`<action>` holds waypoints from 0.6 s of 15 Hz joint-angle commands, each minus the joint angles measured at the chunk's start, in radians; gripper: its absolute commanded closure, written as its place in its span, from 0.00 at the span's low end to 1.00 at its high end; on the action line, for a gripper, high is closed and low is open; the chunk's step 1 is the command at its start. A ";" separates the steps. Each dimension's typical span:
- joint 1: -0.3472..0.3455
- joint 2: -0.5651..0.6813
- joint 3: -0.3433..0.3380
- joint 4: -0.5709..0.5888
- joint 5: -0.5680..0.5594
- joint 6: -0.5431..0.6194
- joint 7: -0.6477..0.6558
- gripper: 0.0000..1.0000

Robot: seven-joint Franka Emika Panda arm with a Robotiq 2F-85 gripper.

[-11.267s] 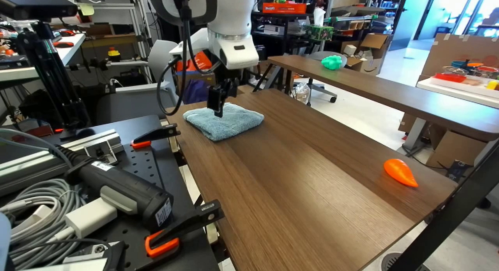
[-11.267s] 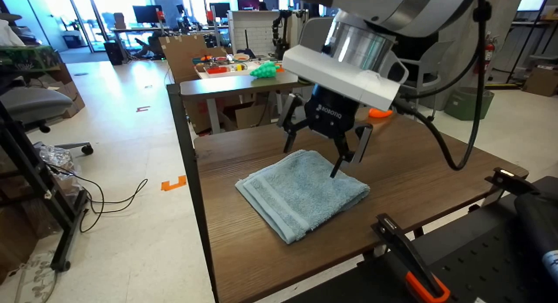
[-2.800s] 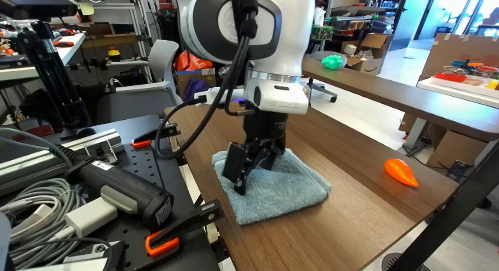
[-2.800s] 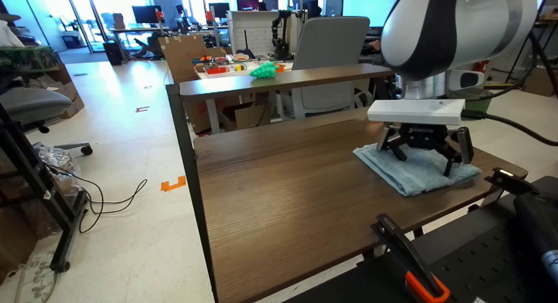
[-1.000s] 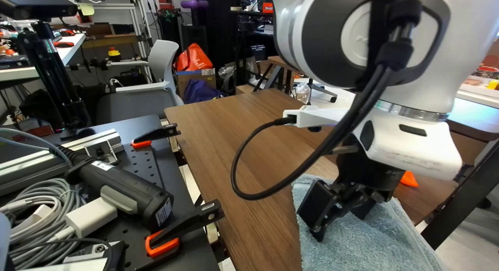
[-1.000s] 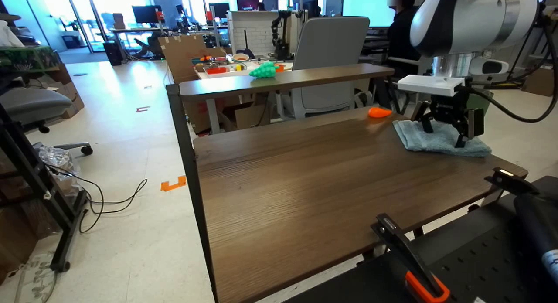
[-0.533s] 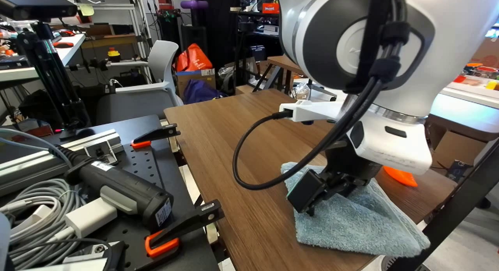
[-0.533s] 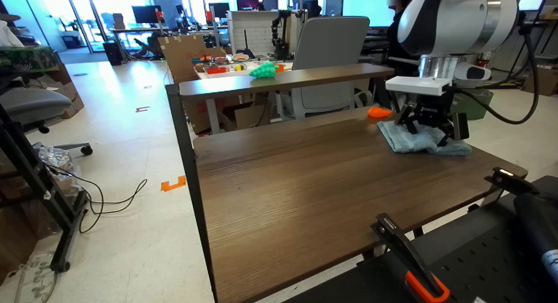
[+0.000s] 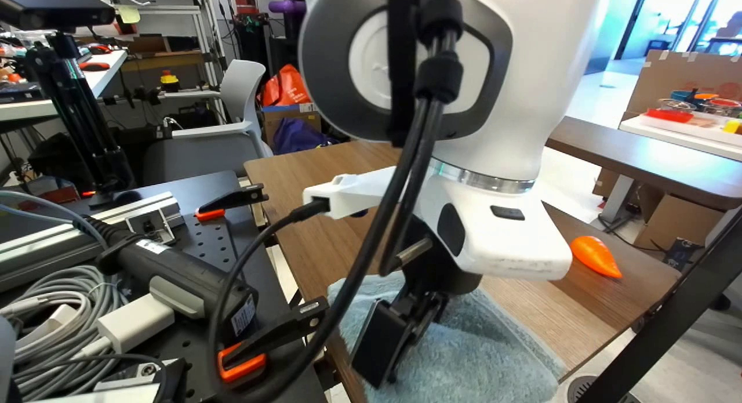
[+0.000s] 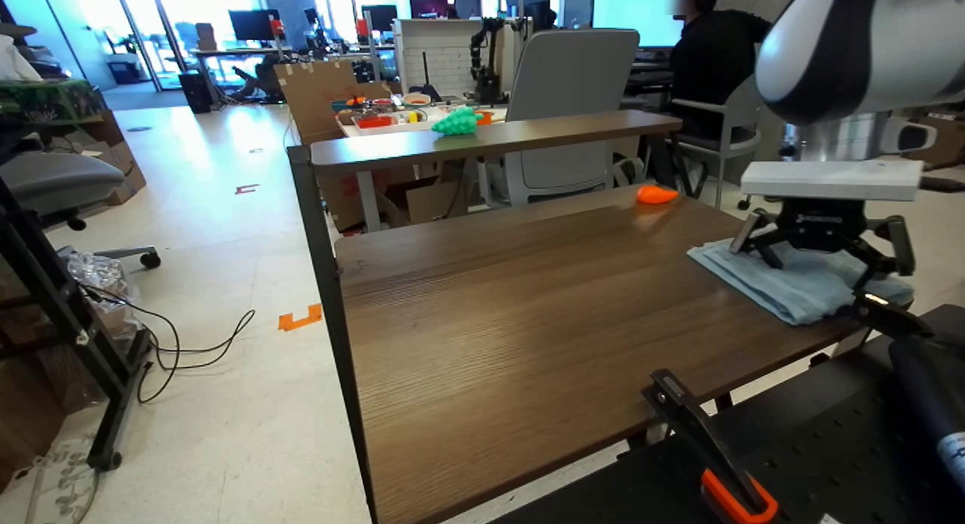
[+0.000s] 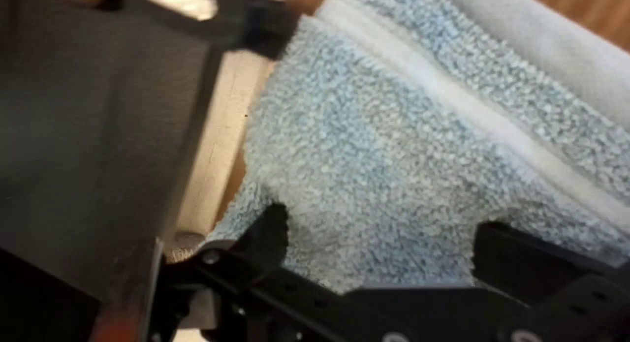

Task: Clean up on the table

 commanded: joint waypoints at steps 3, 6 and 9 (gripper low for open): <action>0.002 -0.076 -0.055 -0.154 -0.026 0.059 -0.155 0.00; -0.018 -0.071 0.029 -0.153 0.057 0.060 -0.189 0.00; -0.033 -0.041 0.129 -0.088 0.187 0.041 -0.215 0.00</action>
